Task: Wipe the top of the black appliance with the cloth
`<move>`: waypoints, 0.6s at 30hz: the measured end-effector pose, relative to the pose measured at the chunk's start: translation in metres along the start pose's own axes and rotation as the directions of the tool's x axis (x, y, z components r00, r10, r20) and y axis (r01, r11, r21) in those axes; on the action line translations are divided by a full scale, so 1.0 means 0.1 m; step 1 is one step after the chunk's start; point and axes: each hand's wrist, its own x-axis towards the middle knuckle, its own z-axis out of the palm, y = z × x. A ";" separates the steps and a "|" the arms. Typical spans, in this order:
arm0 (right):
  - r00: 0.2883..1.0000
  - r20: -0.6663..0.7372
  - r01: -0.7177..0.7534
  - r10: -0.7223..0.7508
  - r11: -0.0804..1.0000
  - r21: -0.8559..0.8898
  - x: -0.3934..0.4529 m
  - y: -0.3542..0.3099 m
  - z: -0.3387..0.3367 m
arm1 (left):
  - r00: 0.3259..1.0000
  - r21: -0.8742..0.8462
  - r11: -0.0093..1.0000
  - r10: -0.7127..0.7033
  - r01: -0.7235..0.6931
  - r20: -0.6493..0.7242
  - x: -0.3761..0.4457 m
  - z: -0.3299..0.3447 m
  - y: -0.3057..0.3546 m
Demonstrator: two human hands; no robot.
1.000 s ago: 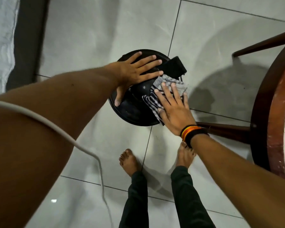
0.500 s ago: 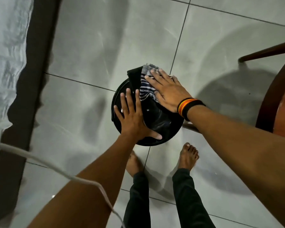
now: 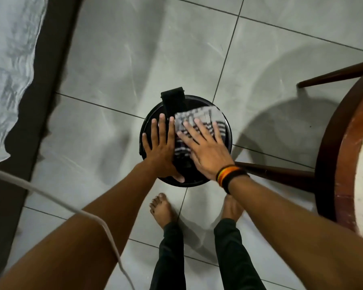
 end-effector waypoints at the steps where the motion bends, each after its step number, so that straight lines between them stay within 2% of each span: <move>1: 1.000 -0.007 -0.002 0.002 1.000 0.008 0.16 0.10 -0.08 | 1.000 0.028 1.000 0.003 -0.003 0.001 -0.01 -0.02 -0.02; 6: 0.966 -0.017 -0.247 0.259 0.938 0.243 0.51 0.35 -0.36 | 0.998 0.082 0.996 0.048 -0.044 -0.042 -0.08 -0.04 -0.09; 10: 0.860 -0.040 -0.458 0.509 0.804 0.379 0.10 0.11 -0.25 | 0.998 0.071 0.996 0.056 -0.054 -0.027 -0.05 -0.04 -0.13; 14: 0.874 -0.062 -0.445 0.481 0.846 0.295 -0.27 -0.25 -0.03 | 0.996 0.075 0.994 0.081 -0.079 -0.023 -0.02 -0.02 -0.15; 18: 0.905 -0.067 -0.385 0.420 0.876 0.291 0.41 -0.12 -0.21 | 0.996 0.124 0.990 0.078 -0.074 -0.032 0.01 0.02 -0.18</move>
